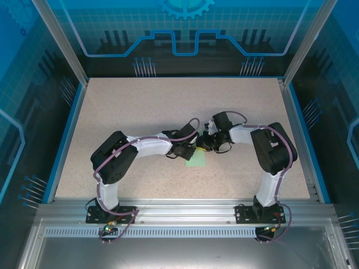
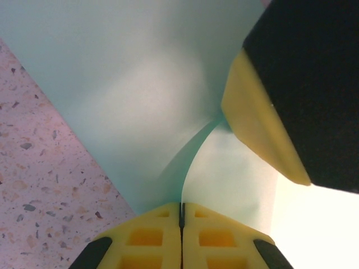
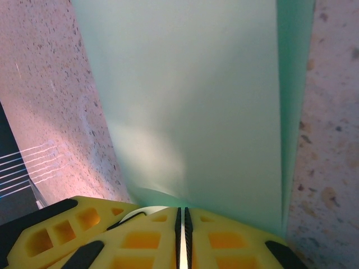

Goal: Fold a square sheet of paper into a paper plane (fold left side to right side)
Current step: Fold the triangle a second time at the center of the table.

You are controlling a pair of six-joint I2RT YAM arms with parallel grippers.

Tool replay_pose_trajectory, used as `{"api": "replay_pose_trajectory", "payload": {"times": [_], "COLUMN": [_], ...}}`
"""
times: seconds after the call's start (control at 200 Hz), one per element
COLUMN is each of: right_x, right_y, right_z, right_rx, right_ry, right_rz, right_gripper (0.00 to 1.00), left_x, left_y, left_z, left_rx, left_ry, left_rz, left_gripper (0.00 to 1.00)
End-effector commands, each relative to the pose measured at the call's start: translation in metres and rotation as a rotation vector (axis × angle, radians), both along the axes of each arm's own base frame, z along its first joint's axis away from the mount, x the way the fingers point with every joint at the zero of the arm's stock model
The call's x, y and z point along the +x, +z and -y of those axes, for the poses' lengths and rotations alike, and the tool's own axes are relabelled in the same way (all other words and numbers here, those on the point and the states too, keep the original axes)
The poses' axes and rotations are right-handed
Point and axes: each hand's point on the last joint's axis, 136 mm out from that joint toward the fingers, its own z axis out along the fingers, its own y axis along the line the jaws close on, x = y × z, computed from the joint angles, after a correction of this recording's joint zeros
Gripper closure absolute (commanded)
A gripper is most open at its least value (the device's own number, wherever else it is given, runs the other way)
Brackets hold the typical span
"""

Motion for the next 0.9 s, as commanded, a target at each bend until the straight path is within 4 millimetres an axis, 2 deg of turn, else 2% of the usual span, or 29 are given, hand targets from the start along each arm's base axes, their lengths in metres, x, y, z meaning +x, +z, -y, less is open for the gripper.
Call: {"api": "replay_pose_trajectory", "payload": {"times": [0.0, 0.36, 0.455, 0.585, 0.725, 0.895], "right_x": [-0.002, -0.014, -0.017, -0.017, -0.016, -0.015], "right_y": [-0.009, -0.030, -0.036, -0.038, -0.037, -0.036], "right_z": [0.005, 0.022, 0.027, 0.028, 0.027, 0.026], "right_rx": [-0.051, -0.126, -0.140, -0.141, -0.138, -0.135], "right_ry": [0.009, 0.000, -0.007, -0.011, -0.010, -0.008], "right_rz": [-0.014, -0.065, -0.083, -0.087, -0.084, -0.079], "right_gripper": [0.87, 0.86, 0.87, 0.86, 0.87, 0.87], "left_x": [-0.002, 0.001, 0.002, 0.002, -0.001, -0.020], "left_y": [-0.012, -0.010, -0.003, 0.016, 0.046, 0.077], "left_z": [-0.018, -0.019, -0.020, -0.020, -0.025, -0.025], "left_rx": [0.073, 0.077, 0.077, 0.048, 0.002, -0.114], "left_ry": [0.040, 0.048, 0.055, 0.062, 0.081, 0.079], "left_rz": [-0.016, -0.008, 0.003, 0.028, 0.067, 0.062], "left_gripper": [0.93, 0.89, 0.84, 0.77, 0.64, 0.55]}}
